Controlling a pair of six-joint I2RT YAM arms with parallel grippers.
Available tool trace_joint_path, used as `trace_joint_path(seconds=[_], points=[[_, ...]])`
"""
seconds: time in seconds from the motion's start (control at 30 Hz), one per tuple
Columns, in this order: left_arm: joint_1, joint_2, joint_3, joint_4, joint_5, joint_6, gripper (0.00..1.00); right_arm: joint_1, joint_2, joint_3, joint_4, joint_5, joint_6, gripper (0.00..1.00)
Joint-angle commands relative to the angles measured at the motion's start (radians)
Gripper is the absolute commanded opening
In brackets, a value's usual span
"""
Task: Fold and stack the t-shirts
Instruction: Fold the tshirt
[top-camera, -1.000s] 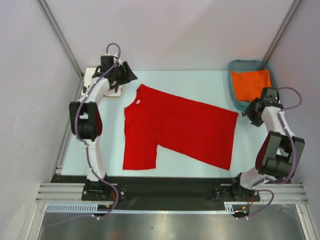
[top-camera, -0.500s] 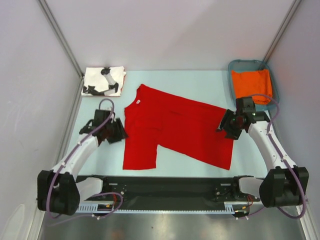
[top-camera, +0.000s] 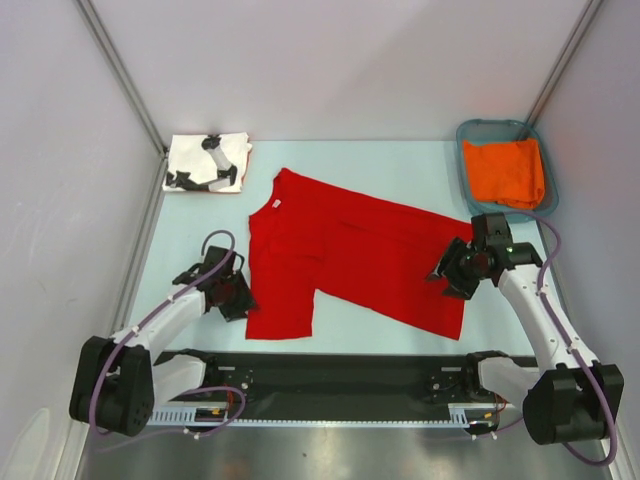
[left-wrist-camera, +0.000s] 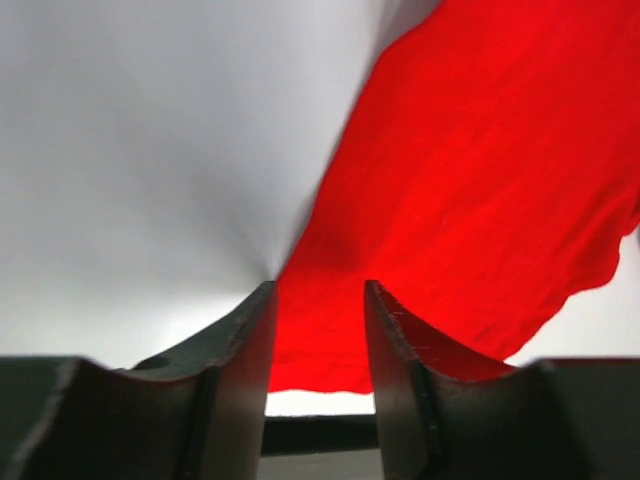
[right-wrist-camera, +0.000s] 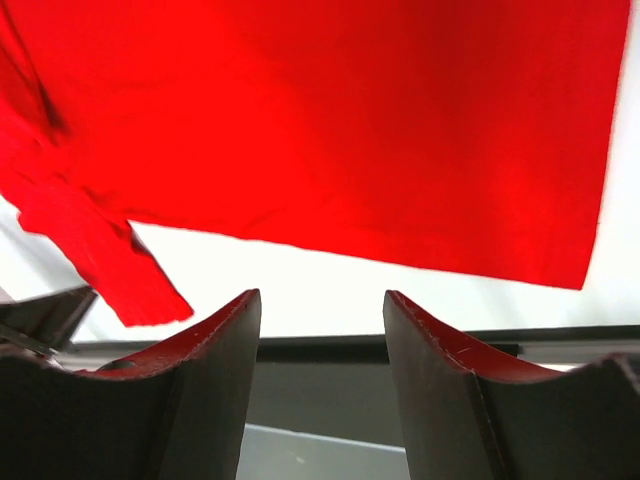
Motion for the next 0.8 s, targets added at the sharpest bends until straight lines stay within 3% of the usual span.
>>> trace_joint_path(seconds=[0.0, 0.2, 0.57, 0.77], points=[[-0.011, 0.013, -0.040, 0.061, -0.021, -0.050, 0.44, -0.040, -0.036, -0.012, -0.015, -0.025, -0.003, 0.58], [-0.030, 0.036, -0.036, -0.017, -0.121, -0.110, 0.43, -0.082, -0.053, -0.035, -0.037, -0.019, 0.009, 0.57], [-0.048, -0.009, -0.014, -0.037, -0.143, -0.121, 0.44, -0.088, -0.034, -0.068, -0.017, -0.016, 0.020, 0.58], [-0.050, 0.018, -0.050, -0.003, -0.121, -0.128, 0.29, -0.126, -0.054, -0.104, -0.037, 0.007, 0.087, 0.54]])
